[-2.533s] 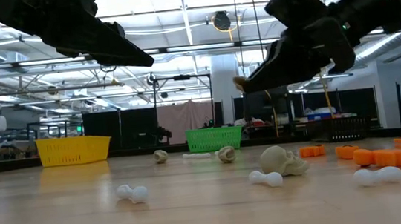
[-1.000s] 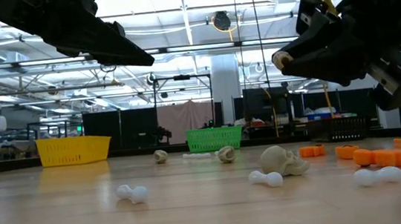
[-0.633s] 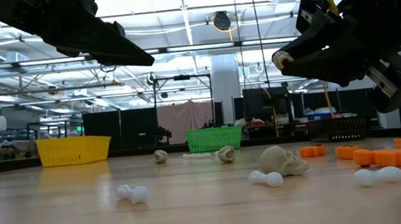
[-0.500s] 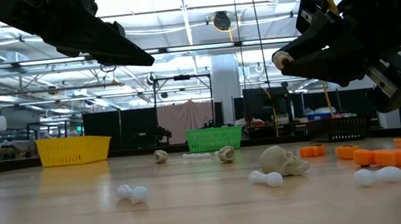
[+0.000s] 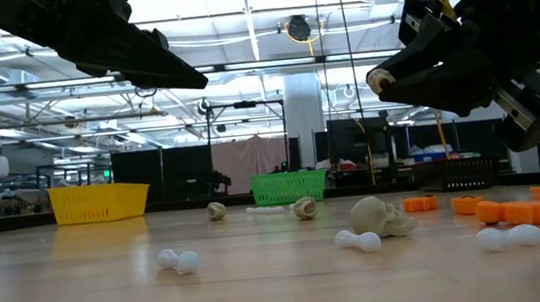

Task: Sort Halloween decoration
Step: Put the gray skull toy into the green bin

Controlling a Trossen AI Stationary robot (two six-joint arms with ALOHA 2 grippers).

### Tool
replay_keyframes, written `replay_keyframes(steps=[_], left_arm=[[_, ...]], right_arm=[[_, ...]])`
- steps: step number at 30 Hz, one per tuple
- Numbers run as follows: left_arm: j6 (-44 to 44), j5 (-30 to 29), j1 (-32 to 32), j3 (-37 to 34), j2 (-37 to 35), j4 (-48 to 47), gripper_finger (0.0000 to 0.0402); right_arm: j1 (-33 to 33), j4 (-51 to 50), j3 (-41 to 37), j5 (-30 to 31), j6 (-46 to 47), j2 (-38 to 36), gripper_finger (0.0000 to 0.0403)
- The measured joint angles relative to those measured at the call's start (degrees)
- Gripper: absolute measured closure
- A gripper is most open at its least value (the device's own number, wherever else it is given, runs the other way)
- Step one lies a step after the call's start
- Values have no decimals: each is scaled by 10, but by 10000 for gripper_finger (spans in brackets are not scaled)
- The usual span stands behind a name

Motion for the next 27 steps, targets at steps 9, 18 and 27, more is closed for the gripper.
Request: replay_keyframes(steps=[9,18,27], left_arm=[[0,0,0,0,0,0,123],[0,0,0,0,0,0,123],[0,0,0,0,0,0,123]], right_arm=[[0,0,0,0,45,0,339],[0,0,0,0,118,0,339],[0,1,0,0,214,0,339]])
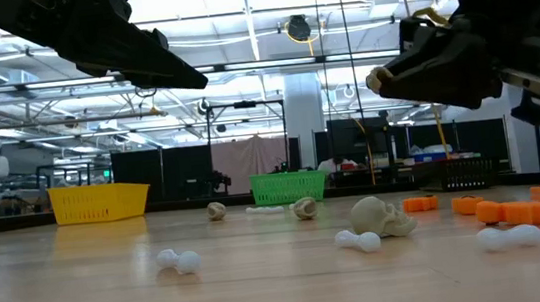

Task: Sort Halloween decoration
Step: Put the gray skull toy into the green bin

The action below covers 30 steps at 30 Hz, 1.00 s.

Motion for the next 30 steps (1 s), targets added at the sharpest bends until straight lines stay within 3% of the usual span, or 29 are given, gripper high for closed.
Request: replay_keyframes(steps=[8,17,23,30], left_arm=[[0,0,0,0,0,0,123],[0,0,0,0,0,6,123],[0,0,0,0,0,7,123],[0,0,0,0,0,6,123]], right_arm=[[-5,67,0,22,62,0,339],[-16,31,49,174,115,0,339],[-58,-97,136,200,114,0,339],[-144,-319,258,257,161,0,339]])
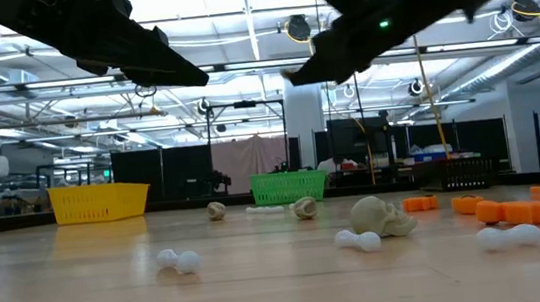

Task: Sort Halloween decoration
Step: Put the gray skull toy into the green bin

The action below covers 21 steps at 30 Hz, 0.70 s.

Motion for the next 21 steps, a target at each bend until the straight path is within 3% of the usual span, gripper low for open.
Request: replay_keyframes(steps=[3,11,21], left_arm=[[0,0,0,0,0,-1,123],[0,0,0,0,0,-2,123],[0,0,0,0,0,-2,123]], right_arm=[[-47,-76,42,-5,27,0,339],[-187,-300,152,-145,120,0,339],[-316,-329,214,-272,132,18,339]])
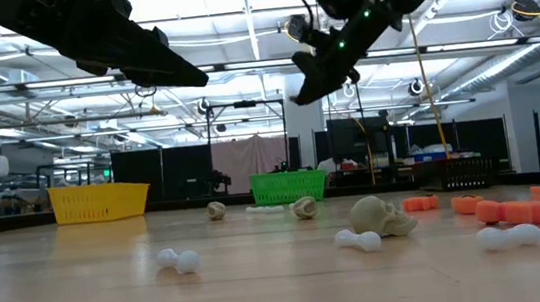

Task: Sort Halloween decoration
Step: Put the gray skull toy into the green bin

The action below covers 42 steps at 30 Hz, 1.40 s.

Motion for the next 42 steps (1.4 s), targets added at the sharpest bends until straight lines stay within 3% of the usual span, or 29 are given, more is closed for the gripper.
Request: replay_keyframes(steps=[6,13,18,42], left_arm=[[0,0,0,0,0,0,123],[0,0,0,0,0,-1,123],[0,0,0,0,0,-2,123],[0,0,0,0,0,-1,123]], right_arm=[[-36,-19,59,-61,-2,78,339],[-55,-112,166,-61,-6,181,339],[-62,-134,203,-61,-5,229,339],[-69,-210,204,-59,32,246,328]])
